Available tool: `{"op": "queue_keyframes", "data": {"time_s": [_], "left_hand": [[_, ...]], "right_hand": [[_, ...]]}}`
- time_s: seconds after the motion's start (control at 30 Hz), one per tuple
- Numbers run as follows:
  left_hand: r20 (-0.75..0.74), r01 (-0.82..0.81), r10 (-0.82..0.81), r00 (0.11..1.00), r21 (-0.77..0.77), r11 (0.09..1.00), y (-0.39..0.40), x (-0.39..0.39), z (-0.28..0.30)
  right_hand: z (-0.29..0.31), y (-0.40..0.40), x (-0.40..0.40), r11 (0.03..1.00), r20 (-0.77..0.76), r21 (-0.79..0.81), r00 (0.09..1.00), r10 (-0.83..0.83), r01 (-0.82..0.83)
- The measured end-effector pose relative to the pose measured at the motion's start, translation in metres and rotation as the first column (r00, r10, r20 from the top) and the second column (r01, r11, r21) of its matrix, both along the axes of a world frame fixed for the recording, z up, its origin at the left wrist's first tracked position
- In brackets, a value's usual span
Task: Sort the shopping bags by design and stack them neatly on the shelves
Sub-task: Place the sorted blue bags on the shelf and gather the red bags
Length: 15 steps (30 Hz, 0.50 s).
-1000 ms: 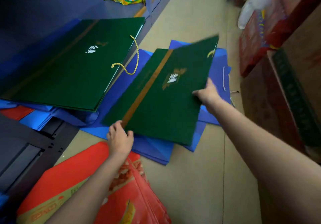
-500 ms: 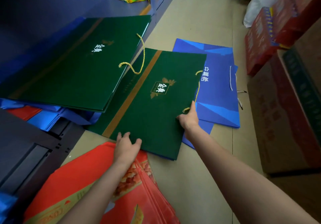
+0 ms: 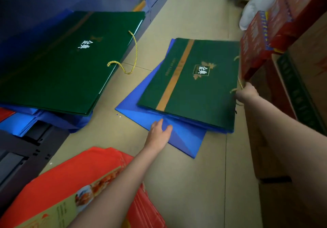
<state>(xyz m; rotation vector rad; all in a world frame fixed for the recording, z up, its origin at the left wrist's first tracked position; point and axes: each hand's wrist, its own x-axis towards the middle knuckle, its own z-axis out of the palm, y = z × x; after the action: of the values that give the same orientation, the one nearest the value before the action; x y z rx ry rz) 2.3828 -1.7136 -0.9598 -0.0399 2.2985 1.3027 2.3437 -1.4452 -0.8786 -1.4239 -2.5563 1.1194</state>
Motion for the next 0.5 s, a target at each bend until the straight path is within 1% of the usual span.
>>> {"op": "queue_keyframes", "data": {"time_s": [0.03,0.07,0.13,0.17,0.2,0.23,0.27,0.3,0.33,0.37,0.4,0.43,0.47,0.5], "left_hand": [[0.028,-0.017,0.018,0.999,-0.025,1.0,-0.008,-0.001,-0.008],[0.037,-0.041,0.043,0.998,-0.047,0.998,-0.017,-0.002,-0.015],[0.009,-0.067,0.069,0.998,-0.107,0.992,-0.034,-0.004,-0.024],[-0.032,-0.067,0.063,0.998,-0.14,0.988,-0.041,-0.004,-0.025],[-0.093,-0.062,0.047,0.995,-0.159,0.985,-0.046,-0.003,-0.023],[-0.183,-0.042,0.011,0.983,-0.165,0.985,-0.05,0.0,-0.016],[-0.31,-0.007,-0.046,0.95,-0.168,0.986,-0.055,0.003,-0.005],[-0.462,0.034,-0.121,0.879,-0.192,0.981,-0.059,0.005,0.008],[-0.607,0.057,-0.202,0.769,-0.249,0.967,-0.065,0.004,0.02],[-0.727,0.047,-0.275,0.629,-0.318,0.947,-0.071,0.003,0.032],[-0.807,0.002,-0.334,0.488,-0.381,0.924,-0.08,-0.001,0.045],[-0.84,-0.07,-0.382,0.384,-0.439,0.896,-0.09,-0.005,0.056],[-0.837,-0.154,-0.425,0.344,-0.497,0.854,-0.102,-0.008,0.066],[-0.816,-0.234,-0.453,0.359,-0.548,0.803,-0.116,-0.011,0.073]], "right_hand": [[-0.004,-0.003,0.006,1.0,0.07,-0.001,0.997,0.017,-0.017],[-0.011,-0.01,0.01,0.998,0.095,-0.013,0.994,0.058,-0.057],[-0.023,-0.029,0.009,0.978,0.1,-0.09,0.975,0.197,-0.188],[-0.029,-0.039,0.008,0.959,0.107,-0.128,0.957,0.268,-0.254],[-0.033,-0.05,0.007,0.943,0.095,-0.191,0.951,0.294,-0.273],[-0.032,-0.062,0.007,0.928,0.085,-0.279,0.956,0.279,-0.246],[-0.031,-0.073,0.006,0.913,0.061,-0.336,0.962,0.267,-0.232],[-0.028,-0.082,0.002,0.892,0.026,-0.387,0.964,0.265,-0.235],[-0.025,-0.093,-0.002,0.874,-0.013,-0.411,0.961,0.278,-0.258],[-0.021,-0.104,-0.006,0.858,-0.055,-0.424,0.954,0.293,-0.288],[-0.016,-0.116,-0.01,0.841,-0.102,-0.437,0.947,0.305,-0.318],[-0.012,-0.13,-0.014,0.816,-0.147,-0.469,0.941,0.305,-0.338],[-0.006,-0.146,-0.015,0.78,-0.188,-0.513,0.934,0.305,-0.358],[-0.002,-0.163,-0.017,0.74,-0.22,-0.558,0.927,0.304,-0.375]]}}
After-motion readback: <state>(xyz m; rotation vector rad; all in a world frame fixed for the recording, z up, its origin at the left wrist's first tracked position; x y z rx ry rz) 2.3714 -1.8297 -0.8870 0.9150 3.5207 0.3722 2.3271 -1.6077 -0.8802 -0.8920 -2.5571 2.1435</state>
